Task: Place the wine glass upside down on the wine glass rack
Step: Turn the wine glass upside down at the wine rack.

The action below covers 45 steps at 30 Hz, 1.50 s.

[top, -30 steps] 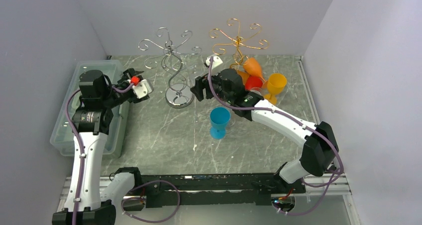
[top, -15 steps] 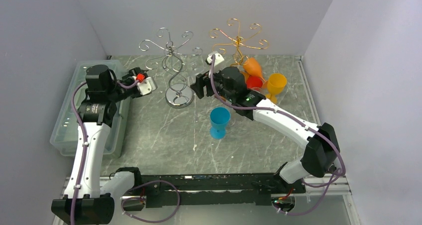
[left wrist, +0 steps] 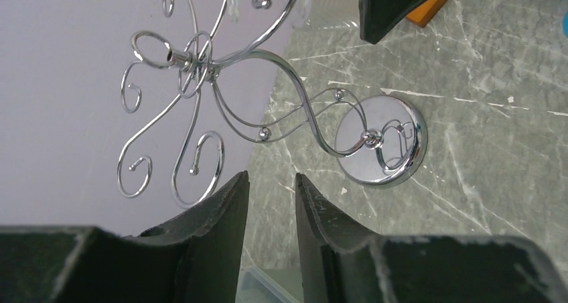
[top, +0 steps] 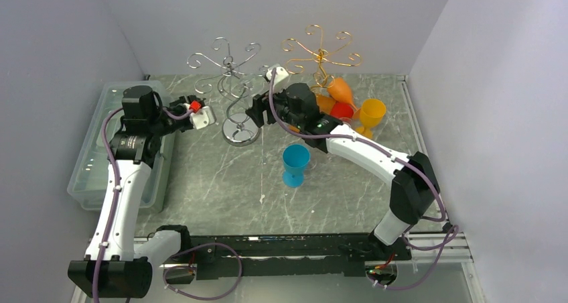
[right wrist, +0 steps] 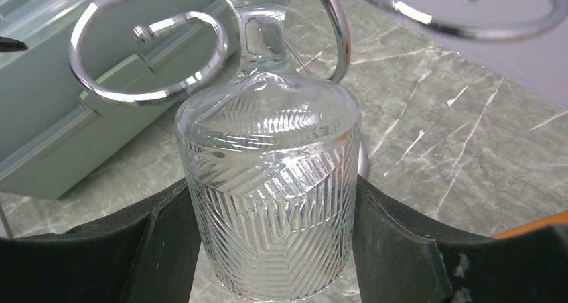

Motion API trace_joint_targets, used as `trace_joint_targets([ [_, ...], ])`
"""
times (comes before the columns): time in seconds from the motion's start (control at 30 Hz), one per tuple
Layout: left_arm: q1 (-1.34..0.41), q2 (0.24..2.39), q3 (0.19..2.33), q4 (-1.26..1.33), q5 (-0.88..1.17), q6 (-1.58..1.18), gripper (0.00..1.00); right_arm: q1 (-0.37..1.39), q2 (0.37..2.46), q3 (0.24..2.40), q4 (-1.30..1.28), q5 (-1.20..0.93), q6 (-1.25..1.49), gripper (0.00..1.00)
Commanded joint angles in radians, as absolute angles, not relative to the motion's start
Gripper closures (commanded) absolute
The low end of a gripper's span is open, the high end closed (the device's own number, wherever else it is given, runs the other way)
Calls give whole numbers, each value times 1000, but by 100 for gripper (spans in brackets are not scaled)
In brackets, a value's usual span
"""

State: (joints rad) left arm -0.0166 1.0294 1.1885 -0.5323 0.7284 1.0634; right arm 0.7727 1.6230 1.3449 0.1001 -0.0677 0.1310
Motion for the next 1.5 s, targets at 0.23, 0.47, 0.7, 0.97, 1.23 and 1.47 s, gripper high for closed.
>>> trace_joint_targets([
  [0.23, -28, 1028, 1224, -543, 730, 1103, 69, 765, 1655, 1441, 266, -131, 123, 100],
  [0.47, -28, 1029, 1230, -560, 725, 1111, 73, 772, 1702, 1464, 296, -185, 153, 100],
  [0.7, -28, 1029, 1229, -562, 718, 1119, 77, 795, 1718, 1463, 312, -193, 135, 100],
  [0.97, -31, 1033, 1217, -517, 675, 1080, 81, 820, 1658, 1351, 398, -202, 70, 100],
  [1.23, -32, 1057, 1255, -560, 644, 1068, 84, 830, 1593, 1209, 544, -218, 12, 100],
  [1.47, -32, 1058, 1253, -554, 621, 1066, 86, 830, 1571, 1128, 645, -224, 9, 100],
])
